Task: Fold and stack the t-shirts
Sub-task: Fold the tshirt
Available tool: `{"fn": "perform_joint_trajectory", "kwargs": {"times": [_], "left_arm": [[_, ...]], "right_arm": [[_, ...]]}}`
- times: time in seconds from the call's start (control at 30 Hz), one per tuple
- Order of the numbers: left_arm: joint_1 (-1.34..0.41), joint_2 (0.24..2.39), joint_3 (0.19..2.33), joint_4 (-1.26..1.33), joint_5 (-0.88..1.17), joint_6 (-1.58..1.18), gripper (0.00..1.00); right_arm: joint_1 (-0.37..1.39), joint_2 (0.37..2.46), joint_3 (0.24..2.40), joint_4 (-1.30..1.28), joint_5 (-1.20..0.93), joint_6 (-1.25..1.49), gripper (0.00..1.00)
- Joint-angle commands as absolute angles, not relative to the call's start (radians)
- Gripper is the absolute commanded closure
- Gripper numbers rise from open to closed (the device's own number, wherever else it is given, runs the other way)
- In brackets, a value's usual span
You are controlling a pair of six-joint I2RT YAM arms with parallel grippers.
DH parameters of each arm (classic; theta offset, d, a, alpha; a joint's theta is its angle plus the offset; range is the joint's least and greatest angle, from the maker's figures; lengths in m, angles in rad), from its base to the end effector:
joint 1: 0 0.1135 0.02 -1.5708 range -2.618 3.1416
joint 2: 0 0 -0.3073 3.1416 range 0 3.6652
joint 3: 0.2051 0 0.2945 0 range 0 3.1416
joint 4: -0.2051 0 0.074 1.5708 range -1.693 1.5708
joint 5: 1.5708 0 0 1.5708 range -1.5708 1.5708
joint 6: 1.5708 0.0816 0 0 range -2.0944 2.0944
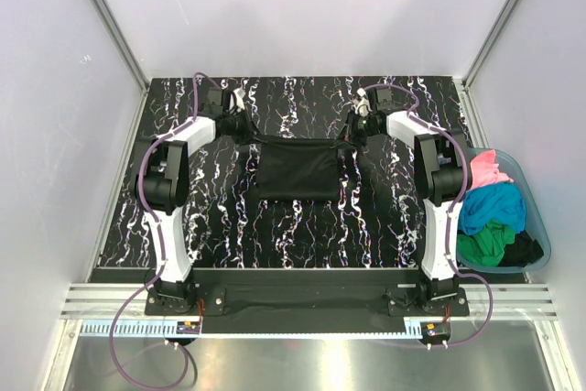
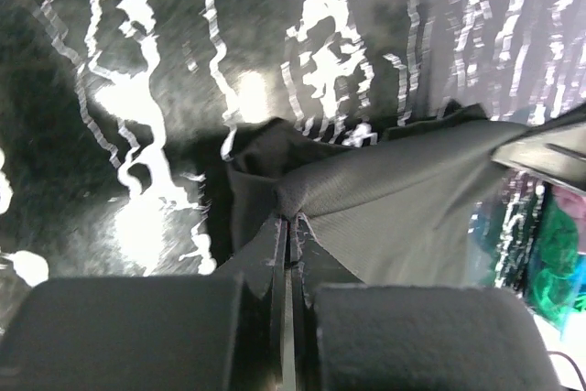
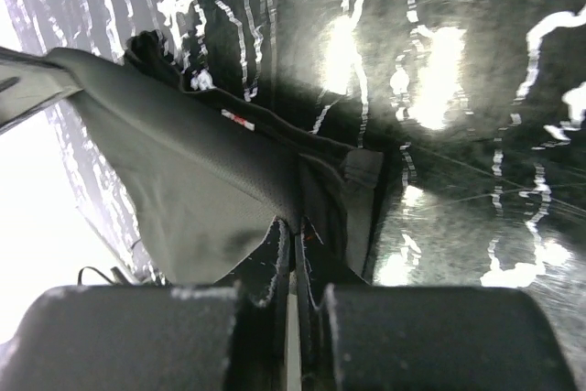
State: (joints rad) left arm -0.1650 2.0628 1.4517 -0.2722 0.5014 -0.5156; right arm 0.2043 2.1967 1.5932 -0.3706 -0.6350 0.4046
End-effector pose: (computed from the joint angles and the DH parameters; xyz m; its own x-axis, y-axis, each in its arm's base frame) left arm 0.5145 -0.1254 0.1556 -0.8826 -0.2913 -0.3690 0.0112 0.7715 -0.6361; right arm 0.5287 0.1590 0.1327 -0.9374 0.1294 -0.3234 -0.1313 0.7286 0.6723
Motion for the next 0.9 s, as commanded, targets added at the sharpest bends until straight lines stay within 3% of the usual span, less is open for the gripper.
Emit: {"fn": "perform_joint_trajectory", "kwargs": {"times": [0.0,0.1,0.13,0.17,0.2,0.27,0.47,0.6,0.77,0.87], "left_arm": [[-0.161,2.071,1.499,-0.219,0.548,-0.523,1.0],[-0.163,2.098,1.541,-0.215,0.574,-0.534,1.0],[-0.163,2.109,1.56,-0.225,0.571,-0.537,0.99],[-0.163,2.141,1.578,-0.25,0.569,-0.538,0.79],[-0.163,2.152,1.618,-0.27,0.569,-0.54,0.69],[-0.158,2.166,1.655,-0.337,0.542,-0.528,0.58],[-0.156,2.066,1.772,-0.564,0.347,-0.428,0.5],[-0.204,1.921,1.721,-0.618,0.259,-0.374,0.48],[-0.271,1.845,1.463,-0.429,0.437,-0.465,0.47],[-0.299,1.873,1.367,-0.326,0.495,-0.517,0.48]], "right_arm": [[0.195,2.149,1.6,-0.336,-0.592,0.407,0.97],[0.192,2.132,1.576,-0.321,-0.557,0.419,0.94],[0.19,2.129,1.572,-0.318,-0.543,0.434,0.8],[0.189,2.119,1.566,-0.313,-0.523,0.442,0.71],[0.184,2.111,1.557,-0.298,-0.514,0.449,0.61],[0.183,2.08,1.557,-0.307,-0.476,0.469,0.56],[0.183,1.955,1.517,-0.408,-0.514,0.509,0.59],[0.195,1.899,1.43,-0.481,-0.632,0.476,0.59],[0.222,1.907,1.341,-0.413,-0.847,0.451,0.63],[0.248,1.953,1.304,-0.365,-0.865,0.465,0.63]]}}
